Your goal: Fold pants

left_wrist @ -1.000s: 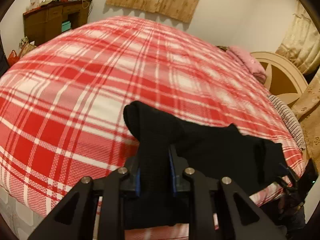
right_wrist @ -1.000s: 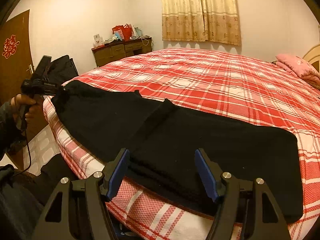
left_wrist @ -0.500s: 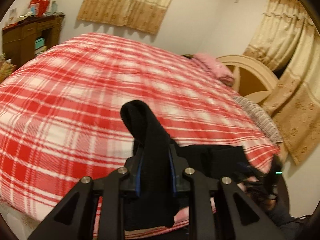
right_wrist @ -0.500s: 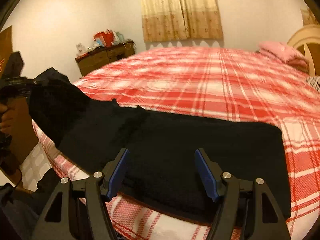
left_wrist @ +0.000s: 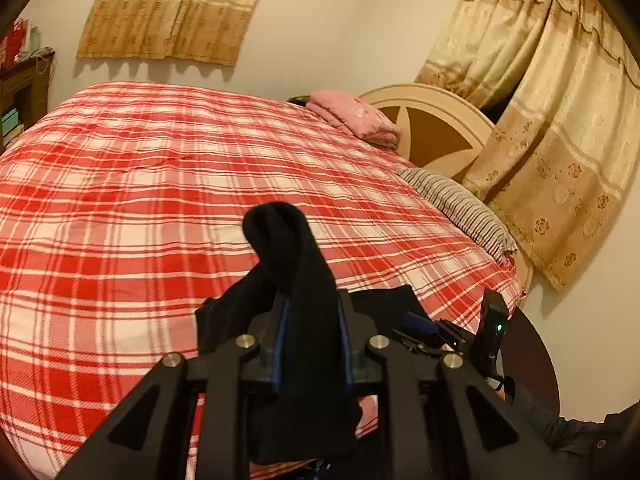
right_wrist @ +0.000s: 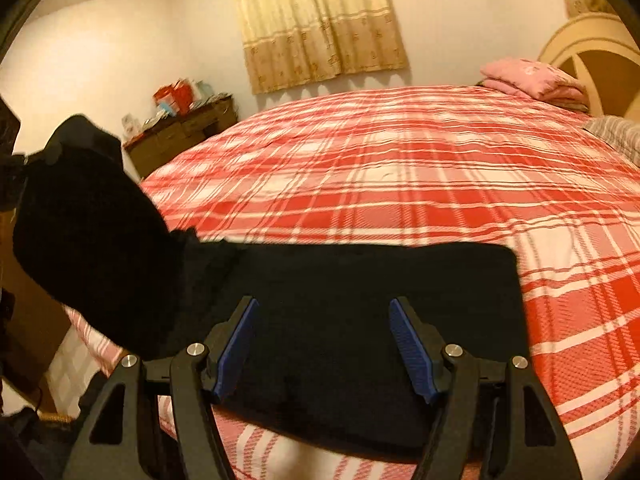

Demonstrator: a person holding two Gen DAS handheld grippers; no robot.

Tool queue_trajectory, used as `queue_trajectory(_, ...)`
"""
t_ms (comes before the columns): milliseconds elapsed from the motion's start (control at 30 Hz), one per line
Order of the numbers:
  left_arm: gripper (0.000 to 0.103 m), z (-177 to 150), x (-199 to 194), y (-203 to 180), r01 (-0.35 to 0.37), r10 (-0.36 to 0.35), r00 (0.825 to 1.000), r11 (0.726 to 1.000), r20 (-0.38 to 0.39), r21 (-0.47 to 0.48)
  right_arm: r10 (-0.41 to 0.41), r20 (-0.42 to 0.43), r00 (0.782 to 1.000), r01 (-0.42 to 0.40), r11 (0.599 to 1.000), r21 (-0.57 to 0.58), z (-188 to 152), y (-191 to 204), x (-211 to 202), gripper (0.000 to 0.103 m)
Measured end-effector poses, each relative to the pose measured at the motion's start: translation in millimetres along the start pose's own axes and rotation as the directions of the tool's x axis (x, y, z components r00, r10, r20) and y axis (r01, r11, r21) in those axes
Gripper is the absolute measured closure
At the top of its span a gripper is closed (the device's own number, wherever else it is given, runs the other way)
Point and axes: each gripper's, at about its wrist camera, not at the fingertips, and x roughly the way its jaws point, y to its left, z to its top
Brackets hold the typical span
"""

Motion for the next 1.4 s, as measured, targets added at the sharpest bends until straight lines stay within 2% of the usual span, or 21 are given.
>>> queue_trajectory(267, 0.081, 19, 20, -47, 0.041, -0.04, 0.999, 0.996, -0.019, 0.078, -0.06, 0.075, 0.995, 0.051, 0.993, 0.109, 15, -32, -17, 0.034)
queue_trajectory(433, 0.081, 24, 57, -77, 0.059, -0.047, 0.996, 0.988, -0.082, 0.146, -0.116, 0.09, 0.989, 0.097, 0.977, 0.192, 18, -54, -21, 0.034)
queue_trajectory(567, 0.081, 15, 105, -96, 0.064, -0.035, 0.986, 0.982, -0.161, 0.176, -0.16, 0.098, 0.982, 0.134, 0.964, 0.23, 18, -71, -28, 0.034)
queue_trajectory(733, 0.081, -7, 163, -114, 0.069, -0.015, 0.965, 0.977, -0.262, 0.199, -0.198, 0.101, 0.975, 0.162, 0.944, 0.287, 16, -92, -31, 0.034)
queue_trajectory(833, 0.081, -18, 189, -124, 0.046, 0.021, 0.958, 0.973, -0.287, 0.225, -0.2, 0.096, 0.975, 0.16, 0.934, 0.32, 16, -103, -31, 0.034)
queue_trajectory(967, 0.078, -27, 213, -134, 0.053, 0.022, 0.947, 0.973, -0.319, 0.225, -0.211, 0.09, 0.973, 0.17, 0.926, 0.337, 15, -111, -29, 0.034)
queue_trajectory(1033, 0.076, -30, 214, -142, 0.074, 0.004, 0.948, 0.97, -0.32, 0.23, -0.214, 0.089, 0.973, 0.171, 0.922, 0.348, 14, -115, -30, 0.034)
queue_trajectory(1100, 0.066, -28, 206, -150, 0.098, -0.025, 0.952, 0.969, -0.304, 0.228, -0.218, 0.09, 0.972, 0.173, 0.917, 0.359, 14, -119, -31, 0.034)
queue_trajectory(1167, 0.051, -23, 189, -153, 0.122, -0.057, 0.963, 0.963, -0.262, 0.24, -0.221, 0.095, 0.971, 0.172, 0.914, 0.368, 15, -123, -35, 0.034)
queue_trajectory(1267, 0.037, -18, 164, -139, 0.073, -0.026, 0.983, 0.965, -0.183, 0.253, -0.179, 0.101, 0.979, 0.128, 0.915, 0.384, 17, -125, -43, 0.034)
queue_trajectory(1400, 0.036, -22, 144, -97, -0.042, 0.073, 0.988, 0.975, -0.137, 0.219, -0.036, 0.086, 0.996, 0.001, 0.929, 0.37, 23, -109, -47, 0.034)
